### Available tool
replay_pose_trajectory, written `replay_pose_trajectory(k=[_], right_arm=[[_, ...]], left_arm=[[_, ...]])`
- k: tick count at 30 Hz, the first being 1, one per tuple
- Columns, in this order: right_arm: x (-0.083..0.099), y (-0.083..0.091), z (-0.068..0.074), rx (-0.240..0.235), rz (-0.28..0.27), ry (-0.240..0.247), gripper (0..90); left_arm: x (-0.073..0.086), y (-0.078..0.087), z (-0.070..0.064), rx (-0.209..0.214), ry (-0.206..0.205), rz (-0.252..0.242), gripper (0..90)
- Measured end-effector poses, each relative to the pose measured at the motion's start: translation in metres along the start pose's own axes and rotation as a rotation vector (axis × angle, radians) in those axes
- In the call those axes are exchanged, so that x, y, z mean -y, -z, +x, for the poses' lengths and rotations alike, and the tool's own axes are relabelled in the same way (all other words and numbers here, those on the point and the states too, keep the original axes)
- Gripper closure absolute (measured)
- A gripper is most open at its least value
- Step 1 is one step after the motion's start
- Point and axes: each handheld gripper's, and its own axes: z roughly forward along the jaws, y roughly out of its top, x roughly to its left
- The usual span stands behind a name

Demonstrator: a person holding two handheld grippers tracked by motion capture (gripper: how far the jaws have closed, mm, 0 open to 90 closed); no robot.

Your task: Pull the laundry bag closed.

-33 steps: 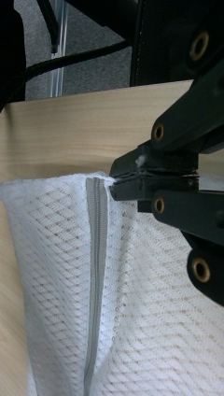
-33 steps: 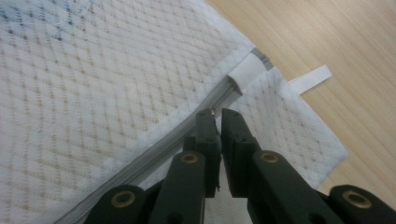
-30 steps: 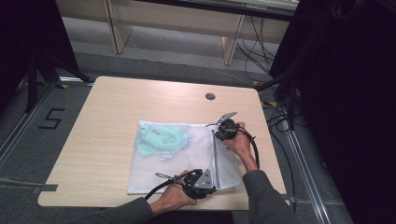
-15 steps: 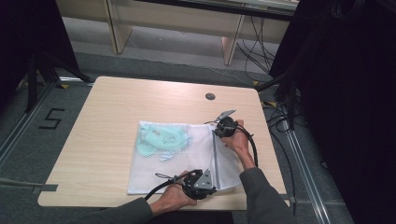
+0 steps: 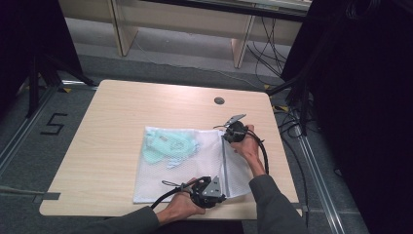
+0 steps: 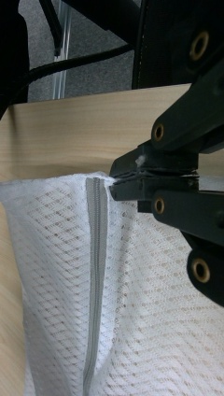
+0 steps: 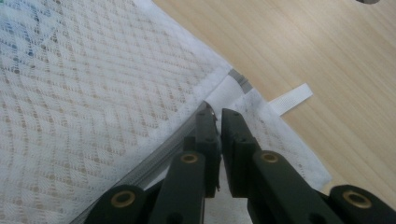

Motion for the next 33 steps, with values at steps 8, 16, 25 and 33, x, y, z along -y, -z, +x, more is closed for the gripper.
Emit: replay_pose_trajectory(k=[8, 16, 25, 33], right_arm=[[0.000, -0.002, -0.001, 0.007, -0.017, -0.004, 86.4], [0.000, -0.002, 0.000, 0.000, -0.019, -0.017, 85.8], [-0.003, 0.011, 0.004, -0.025, -0.042, -0.095, 64.3], [0.001, 0.026, 0.008, -0.049, -0.079, -0.122, 58.5]], left_arm=[[0.000, -0.001, 0.001, -0.002, 0.010, 0.002, 87.6], [0.000, 0.001, 0.003, -0.005, 0.034, -0.011, 86.7], [-0.005, 0.019, 0.013, -0.014, 0.108, -0.050, 67.6], [-0.004, 0.040, 0.026, -0.056, 0.155, -0.073, 53.9]])
